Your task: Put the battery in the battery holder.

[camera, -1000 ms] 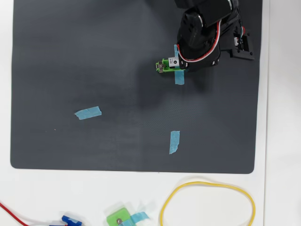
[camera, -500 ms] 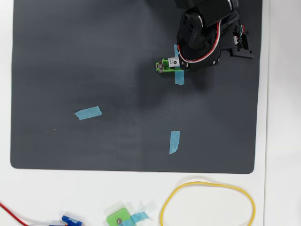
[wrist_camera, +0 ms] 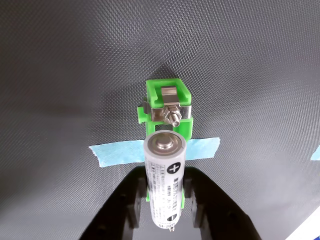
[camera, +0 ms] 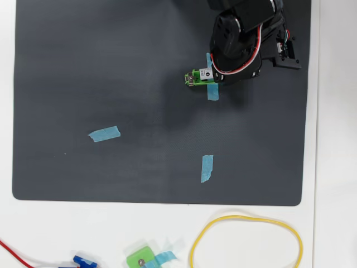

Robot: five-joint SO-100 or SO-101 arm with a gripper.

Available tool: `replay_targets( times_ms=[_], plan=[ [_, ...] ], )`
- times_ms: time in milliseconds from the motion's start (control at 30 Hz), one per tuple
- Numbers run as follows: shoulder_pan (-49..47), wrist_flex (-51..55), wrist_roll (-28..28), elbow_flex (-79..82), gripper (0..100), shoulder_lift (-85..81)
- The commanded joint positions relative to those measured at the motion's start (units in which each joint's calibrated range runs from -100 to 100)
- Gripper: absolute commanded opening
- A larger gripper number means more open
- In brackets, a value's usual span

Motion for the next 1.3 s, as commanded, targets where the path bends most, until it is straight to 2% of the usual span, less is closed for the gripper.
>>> replay_targets(
  times_ms=[0, 400, 533, 600, 800, 900, 1167, 1267],
  plan=[
    [0.8, -0.8, 0.3, -1.1, 0, -0.2],
    [0.9, -0.8, 0.3, -1.1, 0, -0.2],
    [0.9, -0.8, 0.3, -1.1, 13, -0.2],
    [0.9, -0.7, 0.3, -0.9, 16, -0.3],
    [1.0, -0.2, 0.3, -0.5, 15, -1.2],
    [1.0, -0.2, 0.3, -0.8, 0, -1.2],
    [0.9, -0.5, 0.4, -0.8, 0, -0.4],
    [0.9, -0.7, 2.4, -0.7, 0, -0.2]
  ],
)
